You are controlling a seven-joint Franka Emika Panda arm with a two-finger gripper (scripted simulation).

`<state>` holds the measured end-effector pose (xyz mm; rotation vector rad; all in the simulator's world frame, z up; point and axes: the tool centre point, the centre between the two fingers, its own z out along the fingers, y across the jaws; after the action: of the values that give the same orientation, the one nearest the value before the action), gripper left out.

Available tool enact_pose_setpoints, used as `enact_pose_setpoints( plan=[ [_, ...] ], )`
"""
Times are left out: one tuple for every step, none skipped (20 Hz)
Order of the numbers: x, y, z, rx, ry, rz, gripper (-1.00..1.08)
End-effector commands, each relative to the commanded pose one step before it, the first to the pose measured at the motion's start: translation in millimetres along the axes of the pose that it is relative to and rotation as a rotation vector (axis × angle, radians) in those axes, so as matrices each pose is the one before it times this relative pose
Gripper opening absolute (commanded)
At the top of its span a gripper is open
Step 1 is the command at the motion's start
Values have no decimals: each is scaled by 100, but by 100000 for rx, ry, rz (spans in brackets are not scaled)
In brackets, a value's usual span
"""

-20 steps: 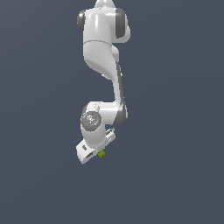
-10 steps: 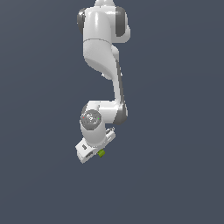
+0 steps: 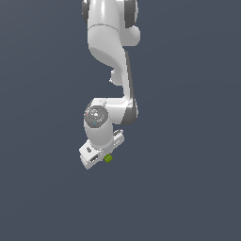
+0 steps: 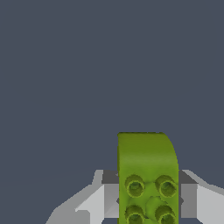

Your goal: Pick up the object and move it to a goal position.

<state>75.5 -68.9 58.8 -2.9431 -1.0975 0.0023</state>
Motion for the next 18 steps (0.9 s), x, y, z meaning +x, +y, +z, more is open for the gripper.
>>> enact_pose_setpoints(
  plan=[
    [-440,-330,-1856,-121,64,-6,-100],
    [-215,-161,-841,0,0,0,-100],
    [-229,-172,-903,0,0,0,-100],
    [-242,-181,-962,0,0,0,-100],
    [-244,-182,-977,0,0,0,-100],
    [-238,-178,-963,0,0,0,-100],
    [-231,-173,-944,0,0,0,-100],
    [-222,-166,-920,0,0,0,-100],
    [-212,-159,-889,0,0,0,-100],
    [-201,-150,-850,0,0,0,-100],
    [-188,-141,-809,0,0,0,-100],
    [-176,-131,-767,0,0,0,-100],
    [-163,-121,-724,0,0,0,-100],
    [-150,-111,-679,0,0,0,-100],
    [-137,-101,-632,0,0,0,-100],
    [-123,-91,-583,0,0,0,-100],
    [-110,-81,-531,0,0,0,-100],
    [-97,-71,-477,0,0,0,-100]
  ],
)
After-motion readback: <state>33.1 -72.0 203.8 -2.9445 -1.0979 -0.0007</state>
